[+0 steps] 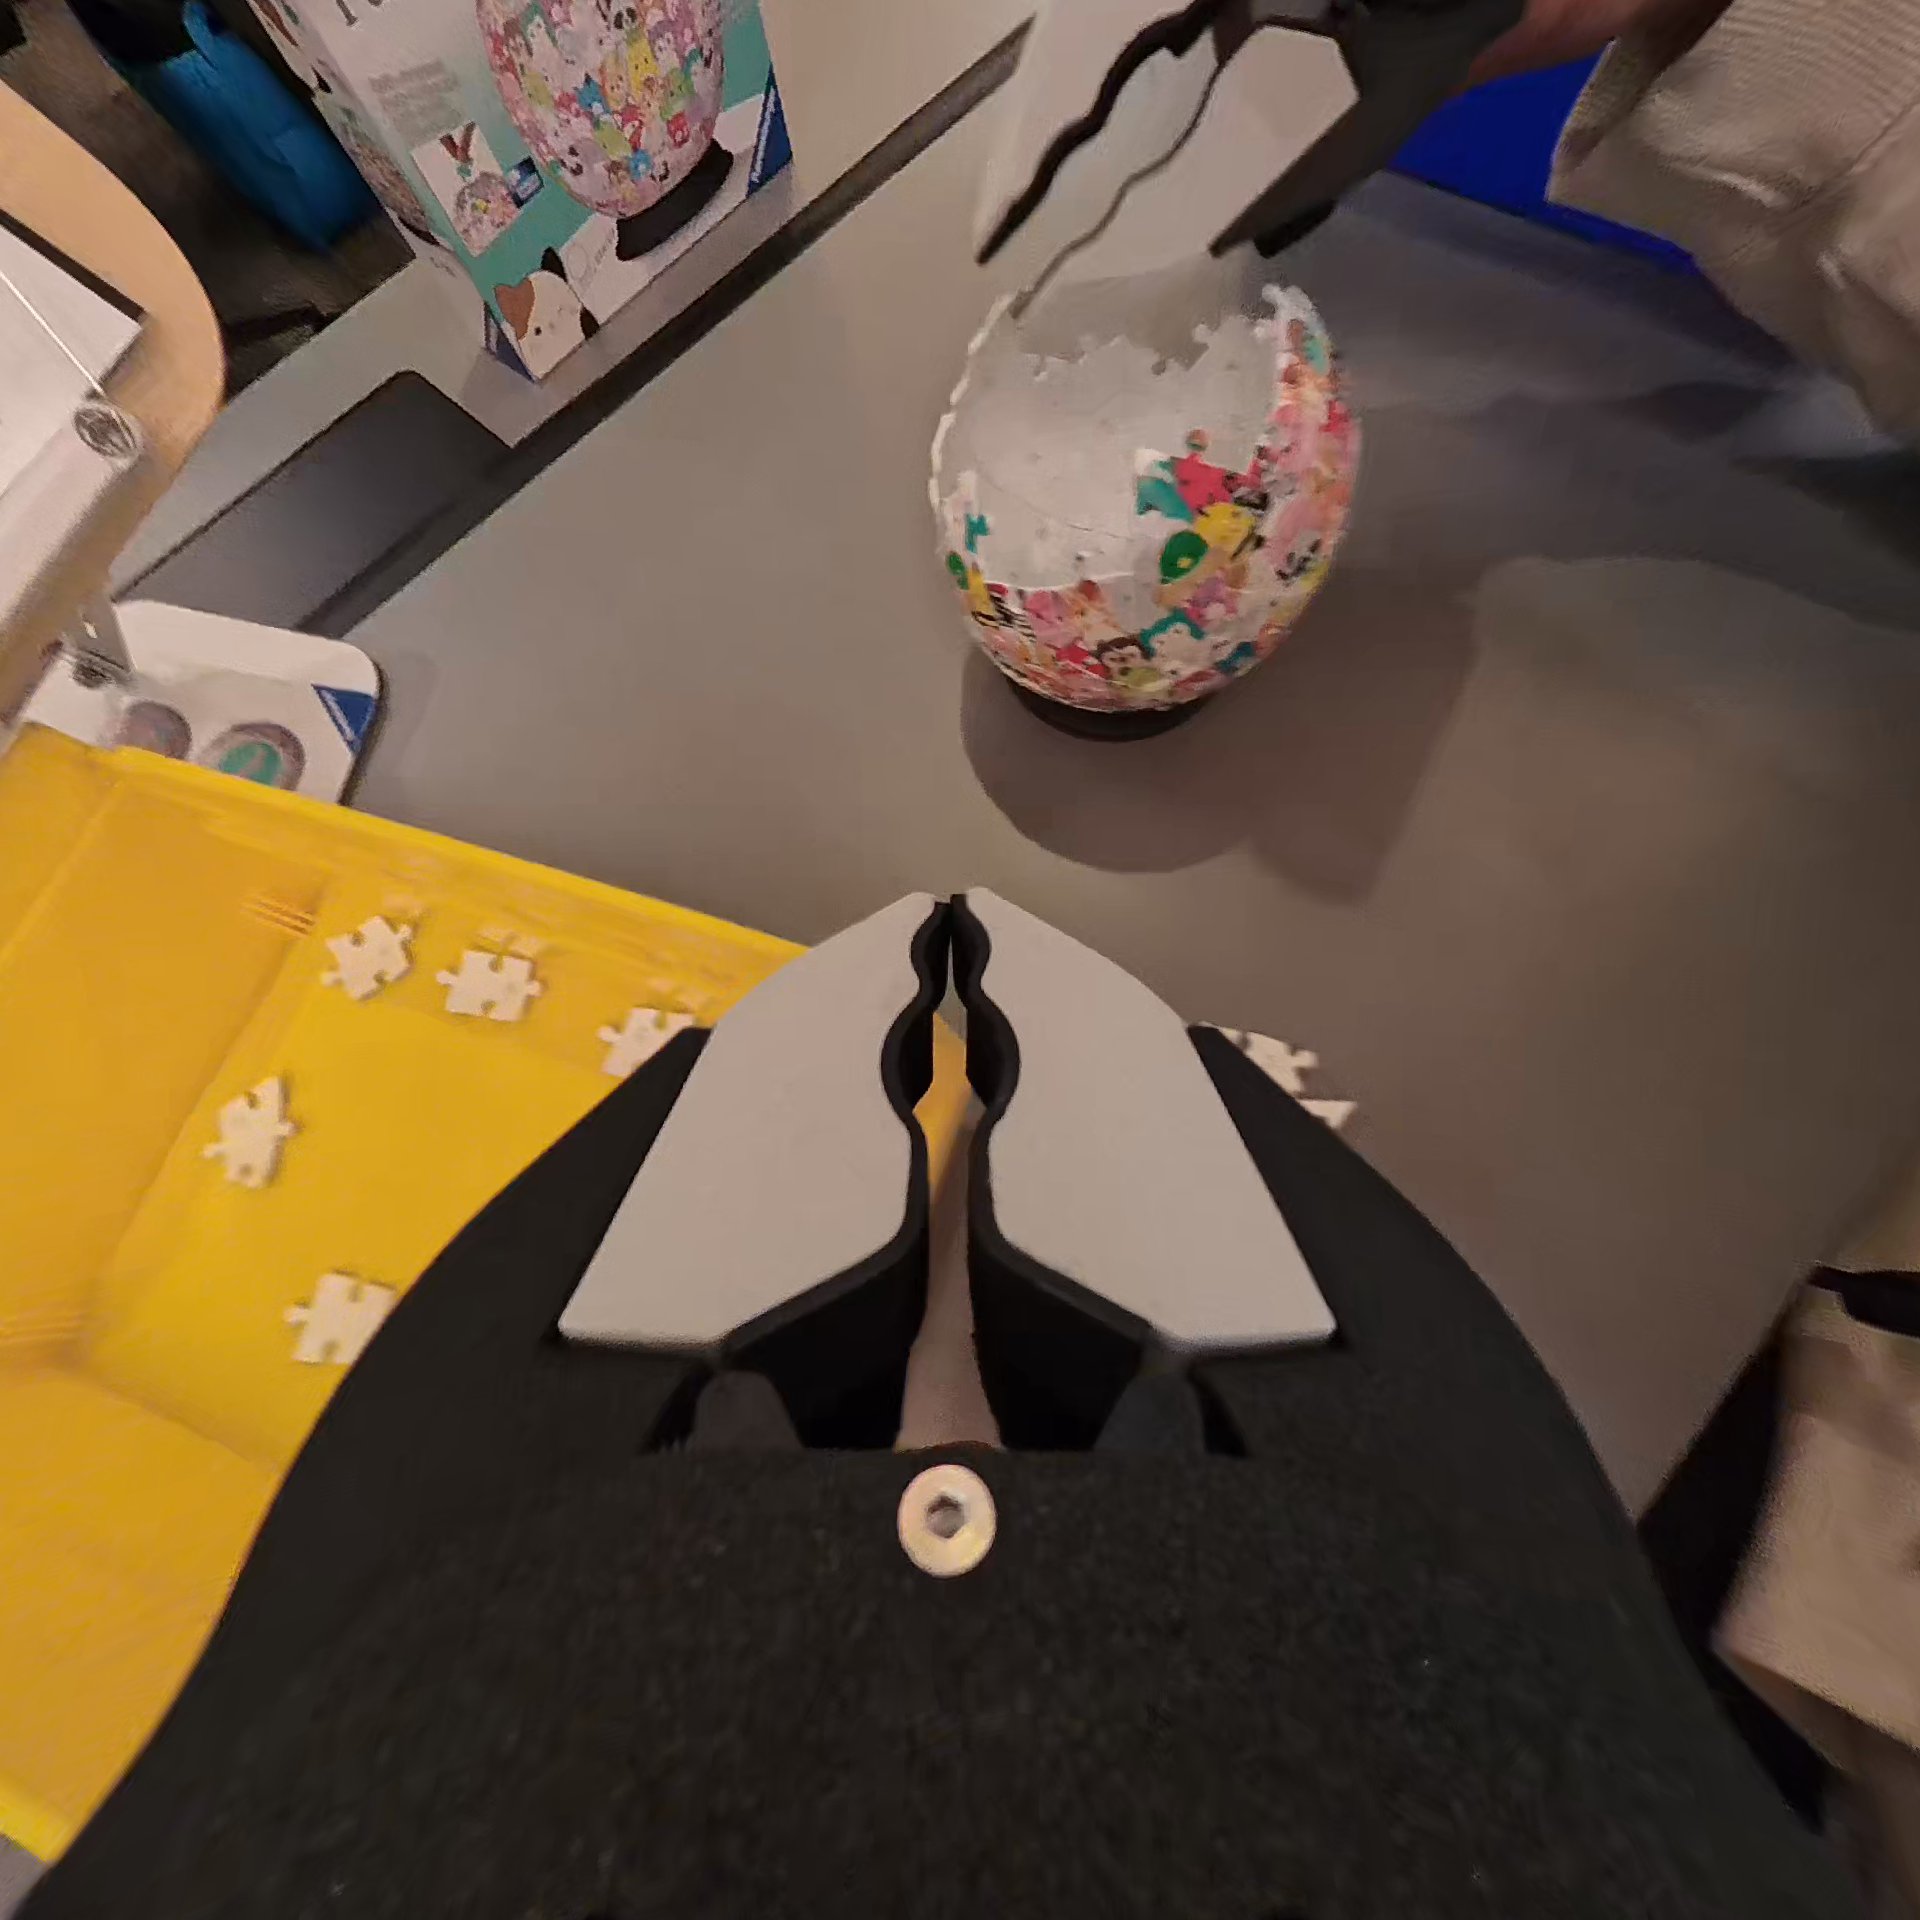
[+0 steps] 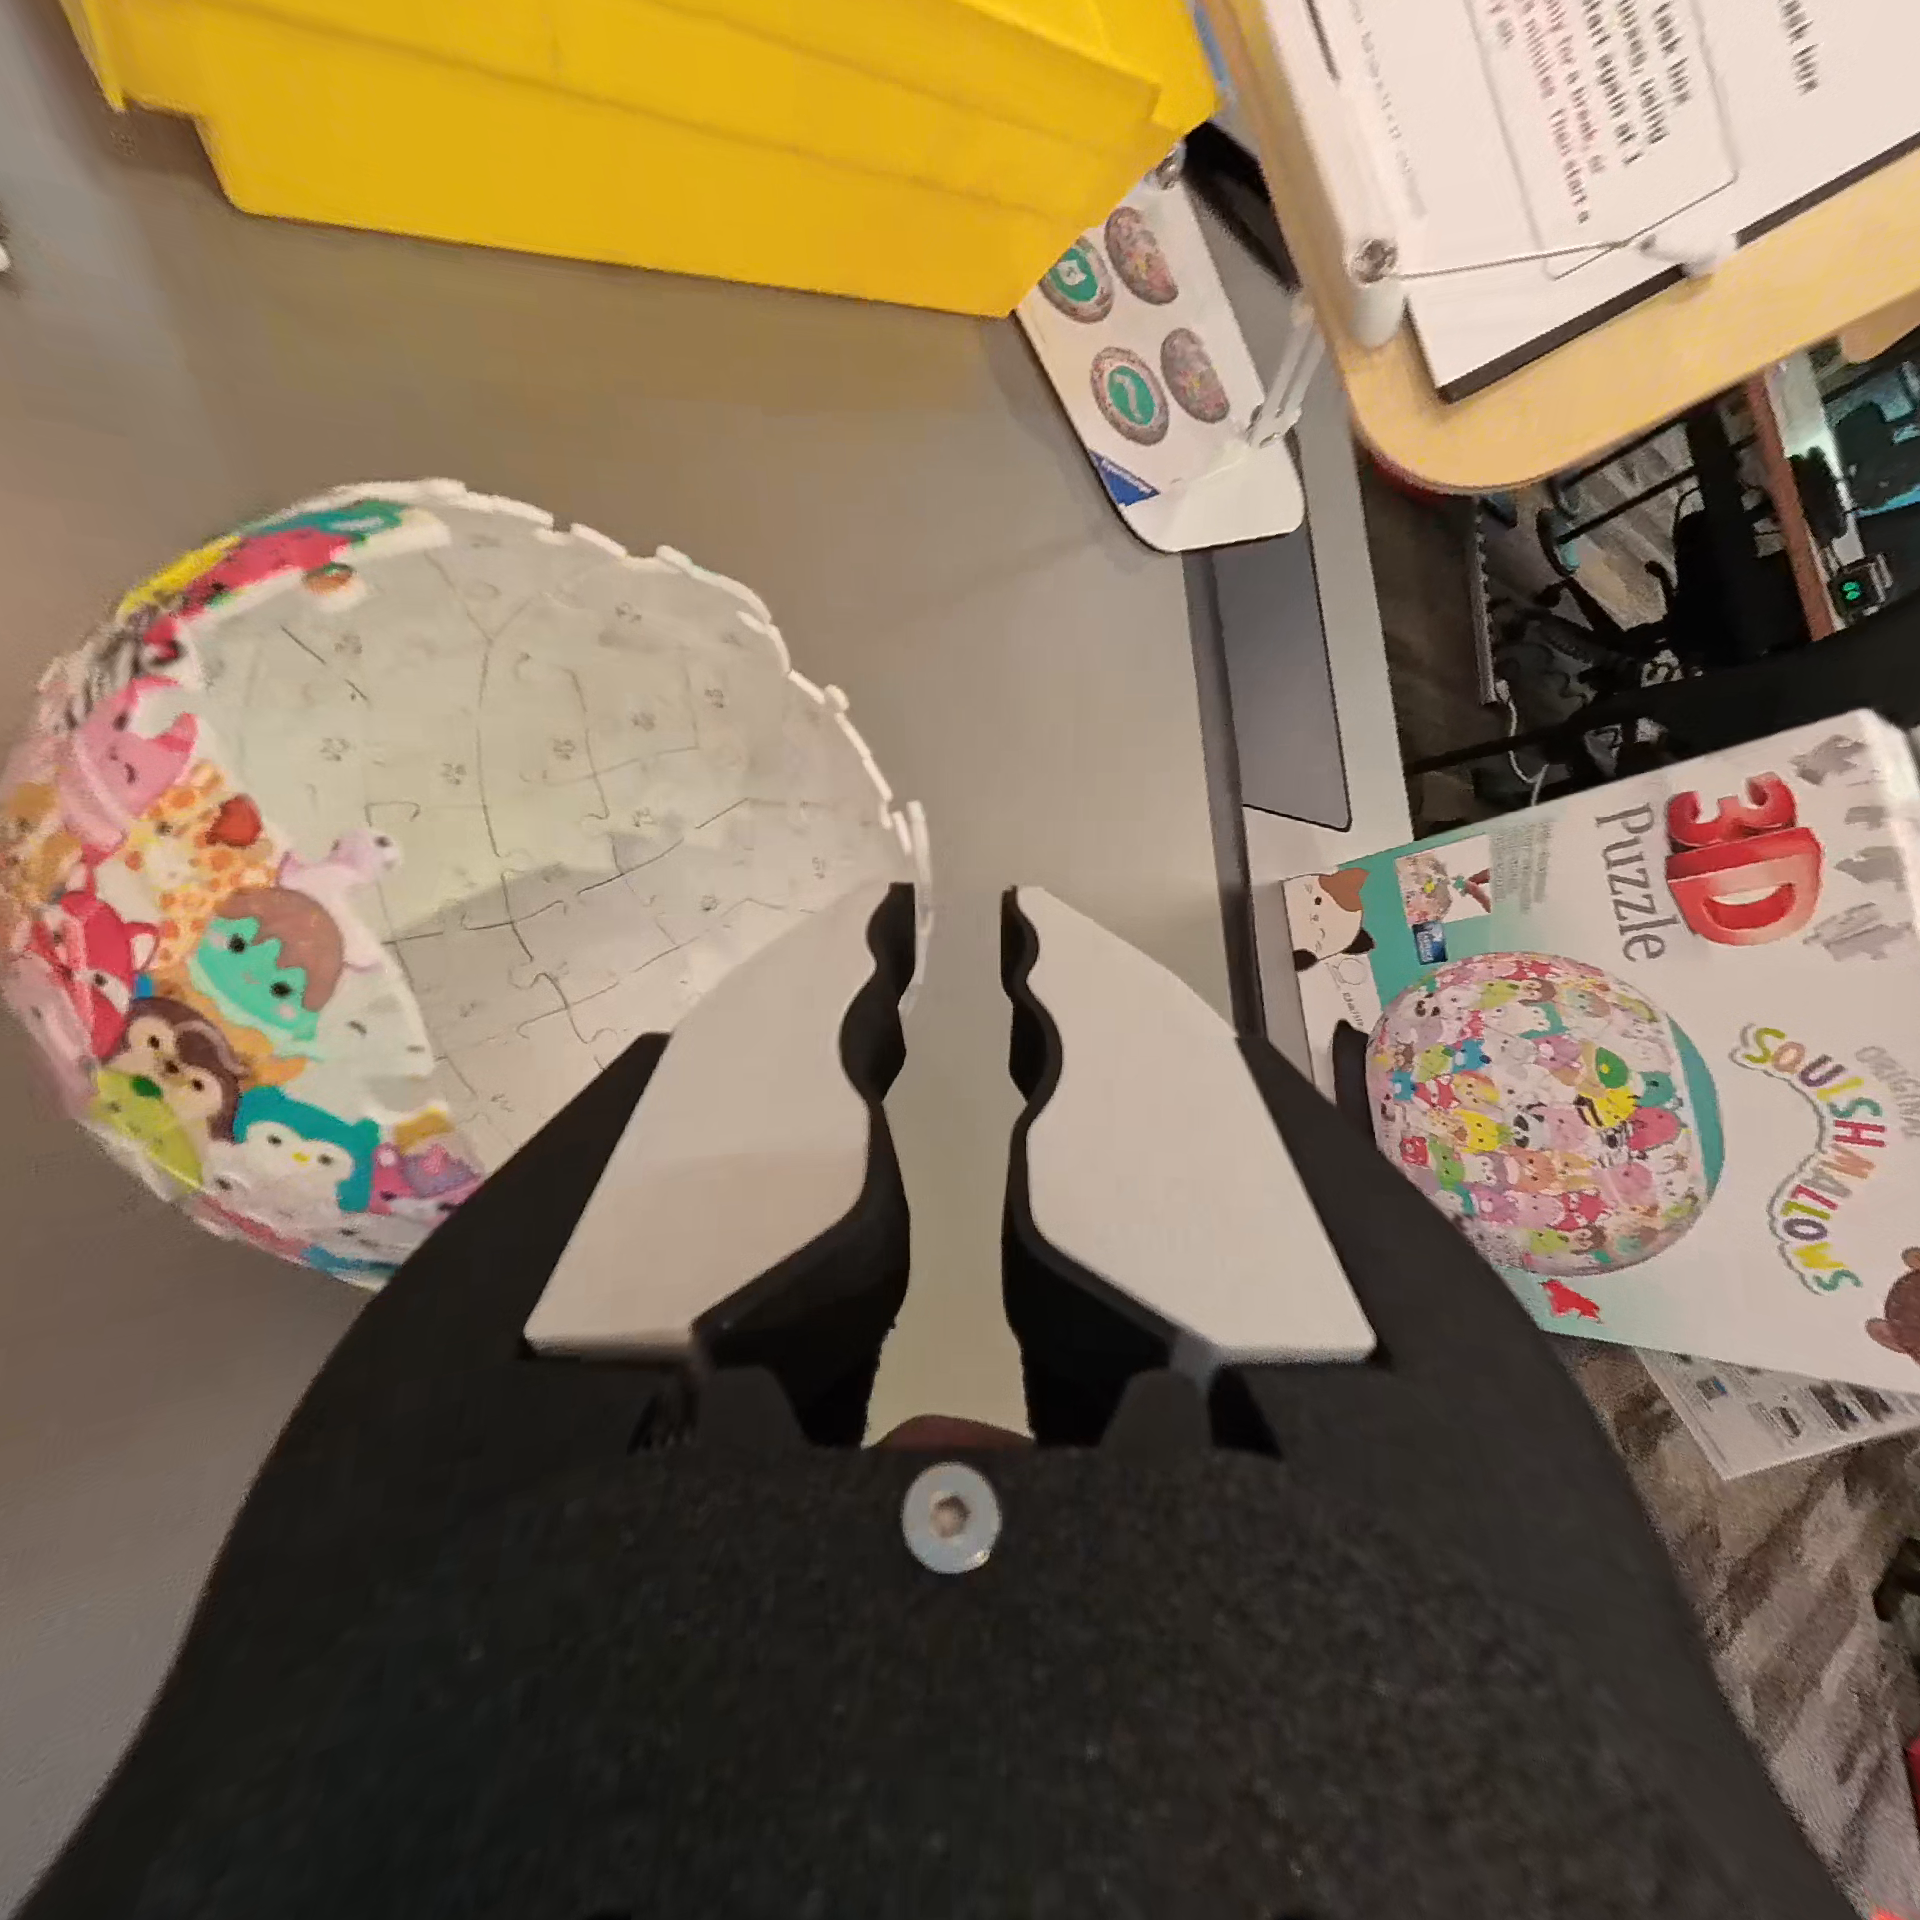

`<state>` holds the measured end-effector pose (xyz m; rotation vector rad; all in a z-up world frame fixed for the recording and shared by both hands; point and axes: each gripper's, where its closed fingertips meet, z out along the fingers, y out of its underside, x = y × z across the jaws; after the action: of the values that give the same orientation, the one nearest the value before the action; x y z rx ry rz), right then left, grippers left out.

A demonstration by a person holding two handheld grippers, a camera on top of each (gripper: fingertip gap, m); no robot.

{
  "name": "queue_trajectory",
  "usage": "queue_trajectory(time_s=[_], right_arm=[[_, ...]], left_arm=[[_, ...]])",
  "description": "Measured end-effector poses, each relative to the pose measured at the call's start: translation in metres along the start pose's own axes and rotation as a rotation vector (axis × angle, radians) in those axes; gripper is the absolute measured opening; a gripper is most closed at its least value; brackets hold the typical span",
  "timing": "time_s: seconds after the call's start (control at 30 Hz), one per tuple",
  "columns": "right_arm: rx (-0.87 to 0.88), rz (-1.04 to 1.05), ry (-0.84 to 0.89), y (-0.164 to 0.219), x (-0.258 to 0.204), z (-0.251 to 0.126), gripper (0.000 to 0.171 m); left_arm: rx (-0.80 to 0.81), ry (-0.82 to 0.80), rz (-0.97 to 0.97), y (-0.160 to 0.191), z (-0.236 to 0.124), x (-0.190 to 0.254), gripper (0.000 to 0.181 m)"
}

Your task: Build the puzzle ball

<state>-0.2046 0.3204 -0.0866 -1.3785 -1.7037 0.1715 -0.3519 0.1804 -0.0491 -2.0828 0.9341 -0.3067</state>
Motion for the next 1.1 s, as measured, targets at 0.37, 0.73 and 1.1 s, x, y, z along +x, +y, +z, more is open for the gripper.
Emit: queue_trajectory(time_s=[0.37,0.73,1.1], right_arm=[[0.036,0.117,-0.040,-0.005,0.004,-0.029,0.015],[-0.049,0.055,-0.017,0.017,-0.006,0.000,0.013],[-0.019,0.118,-0.069,0.018,-0.009,0.016,0.009]], left_arm=[[0.178,-0.072,-0.197,0.050,-0.003,0.043,0.000],[0.221,0.005,-0.272,0.066,0.014,0.062,0.000],[0.199,0.063,-0.204,0.061,0.023,0.081,0.000]])
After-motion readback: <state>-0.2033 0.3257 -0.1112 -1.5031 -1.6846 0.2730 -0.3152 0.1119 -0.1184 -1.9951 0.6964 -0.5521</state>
